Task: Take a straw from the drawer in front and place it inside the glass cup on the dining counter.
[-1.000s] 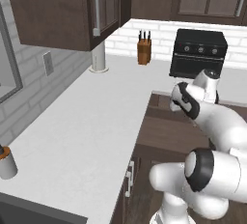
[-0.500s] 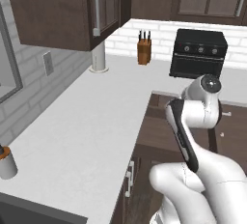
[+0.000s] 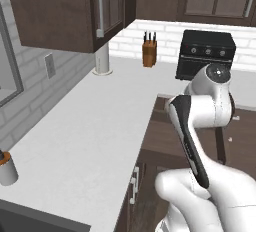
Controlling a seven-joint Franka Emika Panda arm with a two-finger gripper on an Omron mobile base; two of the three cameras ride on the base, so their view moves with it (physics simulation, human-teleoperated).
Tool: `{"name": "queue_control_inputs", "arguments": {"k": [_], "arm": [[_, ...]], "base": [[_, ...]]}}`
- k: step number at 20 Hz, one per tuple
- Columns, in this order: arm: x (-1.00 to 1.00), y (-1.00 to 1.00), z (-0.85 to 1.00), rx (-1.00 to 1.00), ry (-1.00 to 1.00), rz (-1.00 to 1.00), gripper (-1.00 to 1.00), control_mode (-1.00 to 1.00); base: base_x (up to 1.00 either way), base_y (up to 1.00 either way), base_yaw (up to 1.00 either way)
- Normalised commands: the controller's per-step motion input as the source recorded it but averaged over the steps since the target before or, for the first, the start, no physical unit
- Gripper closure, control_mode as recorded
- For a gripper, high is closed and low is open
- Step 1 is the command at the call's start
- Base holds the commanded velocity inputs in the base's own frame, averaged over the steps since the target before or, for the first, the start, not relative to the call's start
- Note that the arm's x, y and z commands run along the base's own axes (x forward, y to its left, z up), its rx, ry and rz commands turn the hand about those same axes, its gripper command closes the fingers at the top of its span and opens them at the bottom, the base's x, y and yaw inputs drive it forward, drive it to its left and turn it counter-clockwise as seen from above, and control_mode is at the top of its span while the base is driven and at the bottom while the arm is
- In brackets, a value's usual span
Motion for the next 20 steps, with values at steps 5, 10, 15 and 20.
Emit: {"name": "queue_control_inputs", "arguments": {"k": [5, 10, 15, 20], "arm": [[-0.61, 0.09, 0.26, 0.19, 0.24, 0.0, 1.0, -1.0], [-0.31, 0.0, 0.0, 0.08, 0.03, 0.0, 1.0, 1.0], [0.0, 0.0, 0.0, 0.0, 0.0, 0.0, 1.0, 1.0], [0.0, 0.0, 0.0, 0.0, 0.0, 0.0, 1.0, 1.0]], "base": [[0.0, 0.0, 0.0], [-0.58, 0.0, 0.0], [-1.0, -0.19, -0.01], [-0.69, -0.83, -0.31]]}}
